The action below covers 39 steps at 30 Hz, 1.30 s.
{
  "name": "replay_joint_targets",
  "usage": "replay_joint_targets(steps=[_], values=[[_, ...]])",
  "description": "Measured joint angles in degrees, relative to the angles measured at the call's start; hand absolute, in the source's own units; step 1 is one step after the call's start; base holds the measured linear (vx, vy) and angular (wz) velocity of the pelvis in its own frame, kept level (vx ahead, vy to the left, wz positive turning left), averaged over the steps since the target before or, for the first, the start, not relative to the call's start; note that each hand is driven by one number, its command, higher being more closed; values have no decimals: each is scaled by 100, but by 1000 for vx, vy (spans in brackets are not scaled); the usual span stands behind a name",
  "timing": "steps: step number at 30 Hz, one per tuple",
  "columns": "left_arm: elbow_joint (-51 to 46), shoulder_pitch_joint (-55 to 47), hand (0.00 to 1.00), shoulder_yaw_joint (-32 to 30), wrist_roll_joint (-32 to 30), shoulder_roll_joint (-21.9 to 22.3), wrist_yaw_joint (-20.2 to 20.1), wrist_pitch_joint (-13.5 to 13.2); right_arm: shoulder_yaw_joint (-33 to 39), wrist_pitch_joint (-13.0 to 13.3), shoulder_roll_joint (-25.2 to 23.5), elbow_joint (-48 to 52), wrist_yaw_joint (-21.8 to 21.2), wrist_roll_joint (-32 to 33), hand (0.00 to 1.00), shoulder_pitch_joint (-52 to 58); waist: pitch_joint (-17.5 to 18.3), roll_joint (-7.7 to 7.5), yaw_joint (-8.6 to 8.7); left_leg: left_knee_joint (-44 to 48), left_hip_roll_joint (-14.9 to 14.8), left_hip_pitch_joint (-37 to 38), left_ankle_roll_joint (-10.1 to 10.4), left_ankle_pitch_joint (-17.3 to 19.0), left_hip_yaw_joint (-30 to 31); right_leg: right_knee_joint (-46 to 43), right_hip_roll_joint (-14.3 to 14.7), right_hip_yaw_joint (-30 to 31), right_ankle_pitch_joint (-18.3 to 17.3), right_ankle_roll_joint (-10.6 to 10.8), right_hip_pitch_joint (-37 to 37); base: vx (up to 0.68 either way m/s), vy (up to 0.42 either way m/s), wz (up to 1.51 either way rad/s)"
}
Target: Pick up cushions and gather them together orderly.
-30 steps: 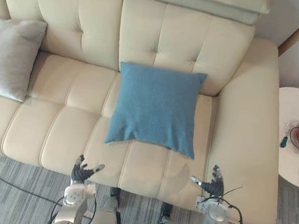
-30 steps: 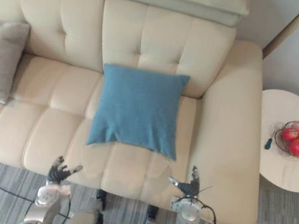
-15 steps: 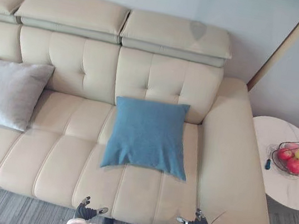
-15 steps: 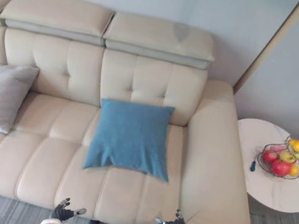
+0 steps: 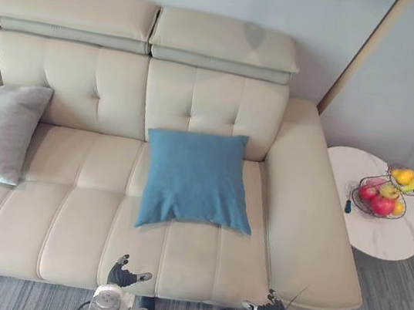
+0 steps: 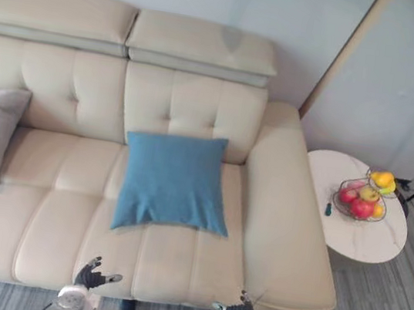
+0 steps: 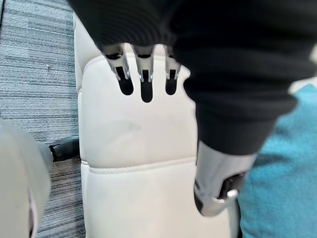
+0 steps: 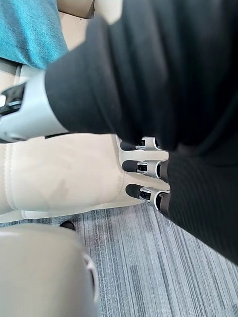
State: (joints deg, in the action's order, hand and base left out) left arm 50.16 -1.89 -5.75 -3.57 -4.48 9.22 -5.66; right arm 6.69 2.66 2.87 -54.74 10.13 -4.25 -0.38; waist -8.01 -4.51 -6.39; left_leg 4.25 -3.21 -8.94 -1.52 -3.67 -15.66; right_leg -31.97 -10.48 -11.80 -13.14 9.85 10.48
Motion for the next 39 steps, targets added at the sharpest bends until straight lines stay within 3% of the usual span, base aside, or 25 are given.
replay_joint_targets(steps=[1, 2, 3, 4, 6, 8, 9, 10, 11, 13, 15, 18, 19, 23, 28, 36, 37, 39], values=[[-12, 39, 0, 14, 39, 0, 90, 18, -20, 6, -30, 5, 34, -22, 0, 3, 9, -67, -61, 217, 2, -137, -3, 5, 39, 3, 110, -117, -225, -103, -323, -100, -151, 1], [-26, 29, 0, 86, 39, -17, 103, 18, -78, 28, -55, -12, 62, -21, 0, -100, 35, -122, -249, 428, -5, -367, 28, 43, 2, 792, 272, -271, -370, -415, -668, -98, -149, 3], [-25, 38, 0, 117, 41, -25, 108, 18, -81, 39, -48, -10, 73, -20, 0, -194, 18, -89, -270, 489, -28, -460, 62, 59, 9, 1072, 348, -276, -376, -490, -753, -186, -76, 2], [4, 132, 0, 208, 44, 92, 146, 56, -75, 80, 45, -16, 129, -20, 0, -501, -213, 244, -235, 508, -176, -547, 190, -70, 166, 1695, 614, -396, -118, -753, -1065, -193, -20, 18], [-14, 69, 0, 426, 129, 160, 188, 57, -77, 75, 79, -67, 162, -20, 0, -563, -271, 410, -196, 143, -282, -467, 312, -493, 327, 1875, 777, -580, 78, -884, -1141, -274, -39, 37], [-19, 111, 0, 543, 157, 145, 185, 52, 5, 73, 85, -102, 201, -17, 0, -550, -274, 357, -100, 69, -228, -553, 574, -629, 541, 1882, 668, -927, 104, -1014, -1016, -332, -17, 66], [-85, 112, 0, 535, 157, 123, 186, 57, 70, 51, 107, -134, 226, -9, 0, -508, -275, 290, -41, 748, -205, -734, 318, -216, 530, 1879, 574, -1027, 141, -1113, -887, -242, 40, 60], [-106, 109, 0, 528, 157, 114, 186, 61, 125, 35, 124, -142, 224, -9, 0, -475, -276, 258, -33, 1246, -191, -801, 181, 179, 540, 1874, 486, -1027, 198, -1110, -790, -151, 52, 28], [-106, 110, 0, 530, 157, 112, 185, 61, 154, 21, 125, -146, 225, -8, 0, -461, -277, 254, -28, 1507, -194, -806, 174, 409, 548, 1870, 445, -1019, 233, -1108, -772, -112, 104, 4], [-36, 89, 0, 568, 156, 115, 182, 100, 182, 14, 169, -252, 220, -6, 0, -375, -249, 327, 21, 2184, -331, -566, 344, 1255, 622, 1817, 295, -950, 398, -950, -602, -120, 230, -4], [145, 98, 0, 570, 155, 107, 180, 109, 222, 7, 124, -267, 210, 11, 0, -222, -235, 428, 66, 1785, -323, -256, 433, 1502, 665, 1849, 328, -868, 493, -781, -655, -76, 237, -10], [230, -72, 0, 699, 153, -91, 183, 133, 228, 3, -99, -274, 165, 50, 0, 65, -1, 176, 183, 691, 158, 193, 259, 1031, 510, 2264, 64, -688, 782, -547, -691, -39, 158, -4], [231, -88, 0, 712, 153, -110, 189, 133, 335, 6, -96, -273, 164, 54, 0, 113, 59, 168, 319, 409, 296, 289, 212, 896, 519, 2386, -22, -688, 892, -498, -762, -14, 146, 15], [375, -112, 0, 741, 152, -149, 187, 132, 463, 5, -94, -308, 167, 175, 0, 220, 127, 273, 360, -352, 497, 666, 139, 557, 433, 2741, -70, -623, 1146, -536, -869, -31, 126, -7], [568, -199, 0, 670, 138, -131, 182, 136, 592, -18, -100, -504, 123, 213, 0, 238, 184, 356, 414, -798, 536, 977, 69, 316, 401, 2931, -21, -599, 1223, -423, -1007, 47, 19, -6], [687, -233, 0, 429, 143, -131, 179, 136, 739, -17, -59, -503, 109, 215, 0, 133, 198, 343, 438, -1003, 515, 1210, 84, 300, 348, 3140, 80, -543, 1254, -379, -1187, 64, -17, -6], [742, -334, 0, 8, 160, -105, 178, 134, 889, -9, -48, -525, 102, 216, 0, -73, 155, 399, 565, -1009, 462, 1399, 206, 411, 276, 3356, 159, -505, 1253, -382, -1443, 0, 0, 0], [742, -334, 0, 8, 160, -105, 178, 134, 889, -9, -48, -525, 102, 216, 0, -73, 155, 399, 565, -1009, 462, 1399, 206, 411, 276, 3356, 159, -505, 1252, -382, -1443, 0, 0, 0]])
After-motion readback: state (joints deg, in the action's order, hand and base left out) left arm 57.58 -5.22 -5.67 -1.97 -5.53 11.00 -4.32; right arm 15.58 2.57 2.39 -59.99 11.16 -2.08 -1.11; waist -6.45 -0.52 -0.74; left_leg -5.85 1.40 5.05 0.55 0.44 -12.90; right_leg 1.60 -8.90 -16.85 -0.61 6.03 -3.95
